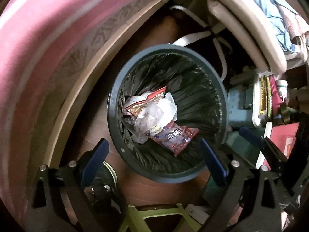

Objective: Collect trash

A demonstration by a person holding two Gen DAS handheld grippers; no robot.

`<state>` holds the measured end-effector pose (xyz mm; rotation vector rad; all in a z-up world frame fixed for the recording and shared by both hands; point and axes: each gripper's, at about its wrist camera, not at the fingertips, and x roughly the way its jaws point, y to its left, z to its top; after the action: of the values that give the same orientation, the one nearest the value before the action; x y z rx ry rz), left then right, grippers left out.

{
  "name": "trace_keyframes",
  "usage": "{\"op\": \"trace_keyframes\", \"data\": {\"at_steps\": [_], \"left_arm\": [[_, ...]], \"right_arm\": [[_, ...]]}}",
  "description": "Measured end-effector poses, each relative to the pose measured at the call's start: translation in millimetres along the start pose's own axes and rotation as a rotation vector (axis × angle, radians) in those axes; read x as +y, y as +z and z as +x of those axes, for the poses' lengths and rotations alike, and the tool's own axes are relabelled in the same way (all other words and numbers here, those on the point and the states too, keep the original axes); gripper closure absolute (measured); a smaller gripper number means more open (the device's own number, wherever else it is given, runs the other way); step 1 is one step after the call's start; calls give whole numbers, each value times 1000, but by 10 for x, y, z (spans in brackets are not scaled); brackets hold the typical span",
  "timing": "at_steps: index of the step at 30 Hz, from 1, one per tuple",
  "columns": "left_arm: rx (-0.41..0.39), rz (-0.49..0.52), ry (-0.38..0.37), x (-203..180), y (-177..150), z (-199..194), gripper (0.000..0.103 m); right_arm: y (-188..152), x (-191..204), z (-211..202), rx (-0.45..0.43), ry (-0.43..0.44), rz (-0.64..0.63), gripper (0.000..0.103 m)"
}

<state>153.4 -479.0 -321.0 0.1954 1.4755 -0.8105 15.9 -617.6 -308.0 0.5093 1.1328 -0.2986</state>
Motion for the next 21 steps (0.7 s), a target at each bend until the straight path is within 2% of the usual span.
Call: {"op": "trace_keyframes", "data": {"at_steps": [11,15,21], "left_arm": [[-173,46,-12,-251,-276,-843,11],[-258,52,54,-306,-381,-1239,11],[-419,-29,159,-217,-553,-1971,11]], "right_arm": [[-111,299,-708,-128,33,-37,11],[-122,425,-972,-173,41,-61,10],[-120,807,-1476,-285,60,-163,6]]}}
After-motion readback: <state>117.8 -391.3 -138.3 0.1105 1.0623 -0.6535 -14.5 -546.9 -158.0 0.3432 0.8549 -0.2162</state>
